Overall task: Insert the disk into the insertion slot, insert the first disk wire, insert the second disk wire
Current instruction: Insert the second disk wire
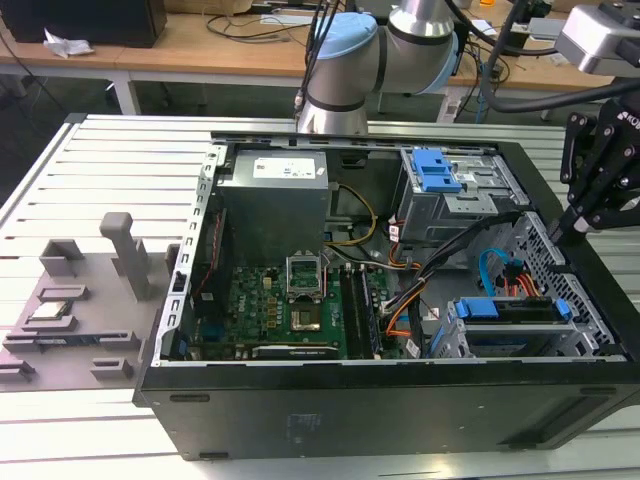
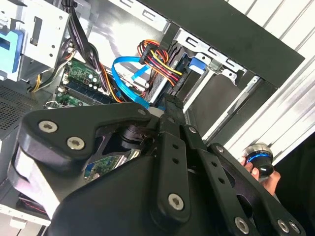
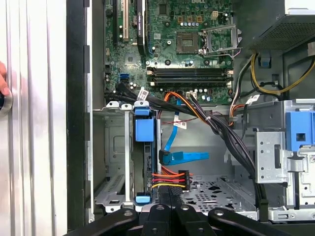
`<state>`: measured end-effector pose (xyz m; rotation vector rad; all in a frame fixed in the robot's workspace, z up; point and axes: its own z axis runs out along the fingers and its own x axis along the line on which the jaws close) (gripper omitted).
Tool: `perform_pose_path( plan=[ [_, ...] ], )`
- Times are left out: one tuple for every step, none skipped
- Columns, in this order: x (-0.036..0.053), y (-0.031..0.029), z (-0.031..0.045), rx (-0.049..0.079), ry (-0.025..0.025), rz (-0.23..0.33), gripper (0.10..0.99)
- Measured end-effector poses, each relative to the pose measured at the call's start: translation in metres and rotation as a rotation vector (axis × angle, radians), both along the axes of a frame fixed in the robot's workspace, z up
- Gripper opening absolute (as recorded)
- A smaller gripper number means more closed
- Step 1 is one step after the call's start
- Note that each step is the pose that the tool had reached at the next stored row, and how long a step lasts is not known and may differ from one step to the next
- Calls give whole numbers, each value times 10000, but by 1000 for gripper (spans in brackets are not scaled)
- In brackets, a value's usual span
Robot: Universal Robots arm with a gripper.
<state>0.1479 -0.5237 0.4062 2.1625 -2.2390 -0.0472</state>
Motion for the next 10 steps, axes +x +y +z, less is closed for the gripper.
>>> perform_pose_path(
  plan=[
    [-7,1,-4,1,0,0,106],
    [-16,3,-11,0,0,-1,106],
    [-20,4,-16,1,0,0,106],
    [-28,7,-22,1,0,0,106],
    [-52,10,-32,0,0,0,106],
    [-68,12,-40,1,0,0,106],
    [-103,15,-49,1,0,0,106],
    [-123,17,-53,0,1,0,106],
    [-145,19,-59,1,0,1,106],
    [-166,20,-67,2,1,0,106]
  ],
)
